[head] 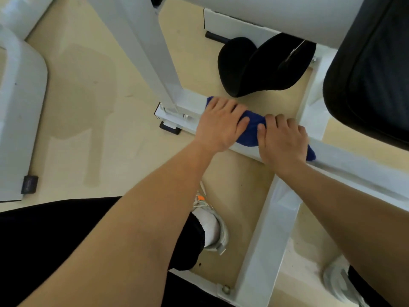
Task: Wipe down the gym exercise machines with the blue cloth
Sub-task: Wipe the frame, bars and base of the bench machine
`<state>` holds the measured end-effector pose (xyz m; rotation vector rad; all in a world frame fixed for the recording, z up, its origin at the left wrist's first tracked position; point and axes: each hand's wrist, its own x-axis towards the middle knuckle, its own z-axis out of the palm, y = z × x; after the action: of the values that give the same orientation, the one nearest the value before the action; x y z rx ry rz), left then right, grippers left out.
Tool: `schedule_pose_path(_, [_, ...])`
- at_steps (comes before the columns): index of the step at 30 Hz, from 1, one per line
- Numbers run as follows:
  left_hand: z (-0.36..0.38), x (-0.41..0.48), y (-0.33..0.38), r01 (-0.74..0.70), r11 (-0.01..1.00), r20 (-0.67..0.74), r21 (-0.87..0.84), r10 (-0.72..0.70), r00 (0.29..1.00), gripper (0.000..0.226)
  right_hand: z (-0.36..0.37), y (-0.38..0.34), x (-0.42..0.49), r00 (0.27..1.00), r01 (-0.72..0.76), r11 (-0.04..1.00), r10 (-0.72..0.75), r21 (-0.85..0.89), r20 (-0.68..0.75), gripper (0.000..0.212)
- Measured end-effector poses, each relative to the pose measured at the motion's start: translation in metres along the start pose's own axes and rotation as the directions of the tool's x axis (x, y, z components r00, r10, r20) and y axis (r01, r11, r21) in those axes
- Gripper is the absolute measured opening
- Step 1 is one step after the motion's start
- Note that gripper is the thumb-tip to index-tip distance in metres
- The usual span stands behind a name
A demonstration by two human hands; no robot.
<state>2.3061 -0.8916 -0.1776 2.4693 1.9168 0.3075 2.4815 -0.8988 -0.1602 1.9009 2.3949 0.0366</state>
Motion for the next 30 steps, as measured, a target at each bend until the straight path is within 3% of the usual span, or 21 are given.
schedule_pose_path(6, [-0.009, 0.000, -0.071, 0.051, 0.993, 0.052, 0.103, -0.057, 0.997, 0.043, -0.010, -0.059, 0.027, 0.997, 0.066, 0.991, -0.069, 0.120, 0.021, 0.037])
schedule_pose_path(11, [-0.002, 0.006, -0.061, 0.128, 0.954, 0.188, 0.272, -0.183, 0.965, 0.055, -0.002, -0.067, 0.018, 0.999, 0.000, 0.991, 0.006, 0.136, -0.040, 0.037])
schedule_pose_path(18, [-0.009, -0.012, -0.018, 0.091, 0.989, 0.129, 0.118, -0.106, 0.986, 0.050, 0.011, -0.037, -0.011, 0.991, -0.007, 0.982, 0.033, 0.187, -0.133, 0.049])
schedule_pose_path(30, [0.003, 0.000, 0.092, -0.013, 0.997, 0.242, 0.077, -0.006, 0.970, 0.057, 0.026, 0.066, -0.065, 0.992, -0.120, 0.978, 0.123, 0.170, -0.011, 0.060])
